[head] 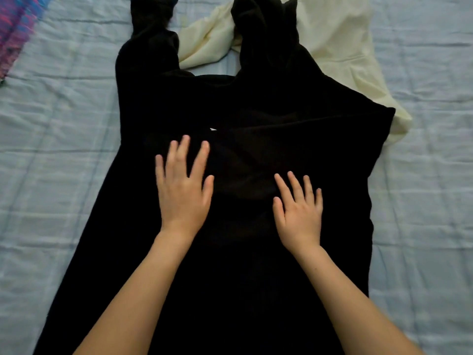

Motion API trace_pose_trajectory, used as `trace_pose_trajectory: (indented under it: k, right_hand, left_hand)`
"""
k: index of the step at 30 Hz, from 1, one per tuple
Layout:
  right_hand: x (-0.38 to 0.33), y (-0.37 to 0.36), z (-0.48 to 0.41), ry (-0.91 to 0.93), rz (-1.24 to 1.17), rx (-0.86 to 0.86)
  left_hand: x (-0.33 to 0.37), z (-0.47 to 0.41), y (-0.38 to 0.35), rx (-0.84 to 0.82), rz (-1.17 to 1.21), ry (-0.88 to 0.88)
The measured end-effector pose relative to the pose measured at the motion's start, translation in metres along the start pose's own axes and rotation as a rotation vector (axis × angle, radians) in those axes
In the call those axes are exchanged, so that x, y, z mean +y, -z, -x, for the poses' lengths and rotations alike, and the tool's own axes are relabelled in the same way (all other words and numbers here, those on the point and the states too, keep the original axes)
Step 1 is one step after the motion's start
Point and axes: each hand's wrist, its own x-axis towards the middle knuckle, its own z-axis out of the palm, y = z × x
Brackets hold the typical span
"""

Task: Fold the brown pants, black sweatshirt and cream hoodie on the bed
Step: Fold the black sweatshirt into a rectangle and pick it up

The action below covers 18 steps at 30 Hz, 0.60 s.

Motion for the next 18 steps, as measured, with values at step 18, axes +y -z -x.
trace_pose_trajectory:
  k: [18]
  right_hand:
    - [0.140, 0.044, 0.084, -0.475, -0.992, 0.136]
  left_hand:
    - [0.196, 0.023, -0.067, -0.593, 0.076, -0.604]
